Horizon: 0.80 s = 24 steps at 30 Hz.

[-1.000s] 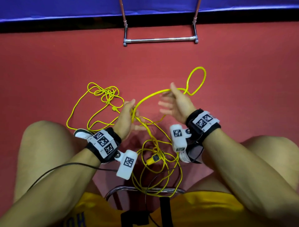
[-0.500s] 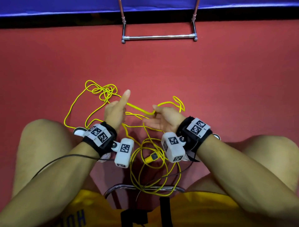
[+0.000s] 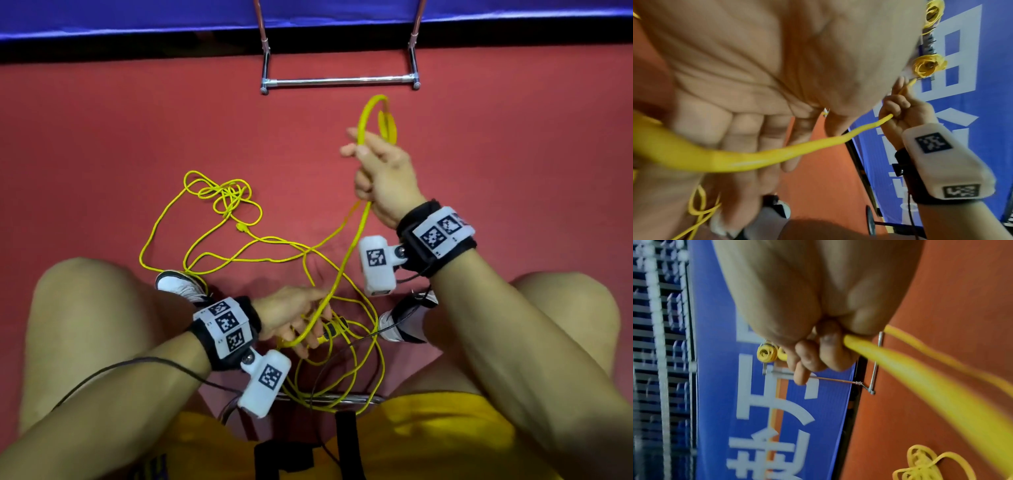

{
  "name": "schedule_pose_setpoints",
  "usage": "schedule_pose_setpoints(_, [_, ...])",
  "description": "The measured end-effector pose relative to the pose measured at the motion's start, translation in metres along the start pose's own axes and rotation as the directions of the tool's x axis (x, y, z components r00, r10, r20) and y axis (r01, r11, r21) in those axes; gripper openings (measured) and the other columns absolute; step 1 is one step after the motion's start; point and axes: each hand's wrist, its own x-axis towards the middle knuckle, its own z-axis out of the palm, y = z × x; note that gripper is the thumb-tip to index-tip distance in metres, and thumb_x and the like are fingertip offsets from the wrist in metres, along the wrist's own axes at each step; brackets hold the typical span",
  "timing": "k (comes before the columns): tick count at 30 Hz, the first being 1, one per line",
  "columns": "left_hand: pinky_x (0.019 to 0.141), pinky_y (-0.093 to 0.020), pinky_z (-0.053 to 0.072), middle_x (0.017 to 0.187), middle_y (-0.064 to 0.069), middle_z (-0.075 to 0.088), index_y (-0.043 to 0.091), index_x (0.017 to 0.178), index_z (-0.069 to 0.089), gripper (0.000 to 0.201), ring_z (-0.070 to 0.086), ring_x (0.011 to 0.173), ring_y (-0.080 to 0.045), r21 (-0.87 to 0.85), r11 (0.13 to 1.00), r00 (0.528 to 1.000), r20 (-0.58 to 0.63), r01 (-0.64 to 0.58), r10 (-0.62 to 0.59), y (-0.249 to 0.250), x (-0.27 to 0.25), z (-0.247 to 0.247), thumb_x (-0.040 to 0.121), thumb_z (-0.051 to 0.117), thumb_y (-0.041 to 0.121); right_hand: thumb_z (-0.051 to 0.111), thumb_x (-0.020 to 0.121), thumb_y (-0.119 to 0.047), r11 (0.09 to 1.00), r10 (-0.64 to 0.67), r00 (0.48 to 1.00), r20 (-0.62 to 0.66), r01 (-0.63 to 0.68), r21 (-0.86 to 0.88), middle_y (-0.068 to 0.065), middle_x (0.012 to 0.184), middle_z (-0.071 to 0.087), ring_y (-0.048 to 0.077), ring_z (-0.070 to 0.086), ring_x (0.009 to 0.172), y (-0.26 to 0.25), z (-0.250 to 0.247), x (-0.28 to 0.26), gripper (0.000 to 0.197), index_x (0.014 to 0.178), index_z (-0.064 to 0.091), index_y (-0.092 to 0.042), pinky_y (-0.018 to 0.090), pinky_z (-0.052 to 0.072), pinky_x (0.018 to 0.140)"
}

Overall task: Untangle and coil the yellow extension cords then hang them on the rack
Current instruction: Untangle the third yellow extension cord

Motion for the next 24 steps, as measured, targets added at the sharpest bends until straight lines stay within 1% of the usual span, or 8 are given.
schedule_pose_setpoints(5, [0.063,-0.036,0.051,0.093,-0.003,0.063,0.020,0.123,0.050,0.027,0.066,0.085,-0.024,0.151,0.985,0.997,-0.019,0.080,-0.078,-0.022,0.000,0.000,0.098,0.051,0.029,0.041,0.102,-0.001,0.840,0.251,0.947,0.201,-0.110,-0.531,0.005,0.072,0.060,0.003,0.028,0.034,0.044,0.003,-0.019,0.022,0.100,0.063,-0.003,0.017,0.024,0.035])
schedule_pose_setpoints(8, [0.074,-0.043,0.053,0.113,-0.003,0.056,0.028,0.127,0.041,0.041,0.063,0.099,-0.021,-0.165,0.985,0.993,-0.115,-0.045,0.026,-0.016,0.010,-0.014,0.089,0.049,0.013,0.040,0.103,0.000,0.833,0.287,0.917,0.275,-0.097,-0.545,-0.015,0.044,0.047,0.001,0.027,0.031,0.056,0.001,-0.034,0.025,0.090,0.062,-0.003,0.015,0.024,0.035])
schedule_pose_setpoints(12, [0.066,-0.041,0.060,0.094,-0.012,0.063,0.014,0.092,0.052,0.016,0.071,0.072,-0.027,-0.744,0.589,0.949,-0.258,-0.315,0.182,0.016,0.016,-0.048,0.078,0.047,0.017,0.044,0.102,-0.002,0.788,0.380,0.794,0.475,-0.009,-0.615,-0.015,0.042,0.046,0.002,0.031,0.035,0.066,0.009,-0.063,0.022,0.095,0.063,0.006,0.015,0.027,0.038])
schedule_pose_setpoints(15, [0.067,-0.045,0.062,0.092,-0.020,0.072,0.004,0.099,0.052,0.024,0.074,0.074,-0.028,-0.818,0.364,0.895,-0.398,-0.445,0.201,0.030,0.024,-0.073,0.097,0.041,0.025,0.043,0.103,-0.004,0.752,0.528,0.676,0.514,-0.090,-0.654,-0.019,0.056,0.061,0.001,0.043,0.039,0.074,0.018,-0.077,0.025,0.093,0.062,-0.015,0.016,0.034,0.038])
schedule_pose_setpoints(17, [0.054,-0.038,0.061,0.075,-0.018,0.072,0.004,0.101,0.049,0.022,0.071,0.062,-0.023,-0.807,0.307,0.862,-0.490,-0.504,0.125,0.032,0.030,-0.082,0.106,0.038,0.023,0.045,0.102,-0.003,0.744,0.588,0.624,0.515,-0.167,-0.646,-0.012,0.071,0.066,0.001,0.054,0.045,0.080,0.020,-0.080,0.022,0.096,0.062,-0.015,0.018,0.038,0.039])
schedule_pose_setpoints(21, [0.045,-0.019,0.050,0.073,-0.004,0.073,0.008,0.095,0.057,0.014,0.062,0.049,-0.008,-0.736,0.440,0.849,-0.508,-0.514,0.144,0.040,0.028,-0.076,0.104,0.046,0.010,0.059,0.094,-0.005,0.686,0.688,0.488,0.537,-0.196,-0.700,0.005,0.082,0.071,0.006,0.064,0.062,0.084,0.018,-0.079,0.023,0.081,0.069,-0.022,0.024,0.045,0.057])
schedule_pose_setpoints(22, [0.046,-0.019,0.051,0.079,-0.002,0.075,0.010,0.097,0.057,0.012,0.065,0.053,-0.008,-0.715,0.495,0.863,-0.472,-0.494,0.180,0.042,0.025,-0.071,0.103,0.047,0.010,0.063,0.091,-0.009,0.650,0.700,0.511,0.498,-0.167,-0.741,0.006,0.081,0.070,0.007,0.062,0.062,0.087,0.016,-0.076,0.020,0.076,0.070,-0.020,0.028,0.046,0.061])
schedule_pose_setpoints(24, [0.050,-0.022,0.055,0.088,-0.002,0.077,0.012,0.099,0.058,0.009,0.071,0.063,-0.011,-0.667,0.583,0.882,-0.404,-0.464,0.241,0.045,0.019,-0.063,0.101,0.050,0.009,0.065,0.089,-0.018,0.594,0.631,0.685,0.365,-0.123,-0.795,0.006,0.073,0.067,0.011,0.059,0.061,0.090,0.013,-0.066,0.012,0.081,0.072,-0.012,0.035,0.049,0.064])
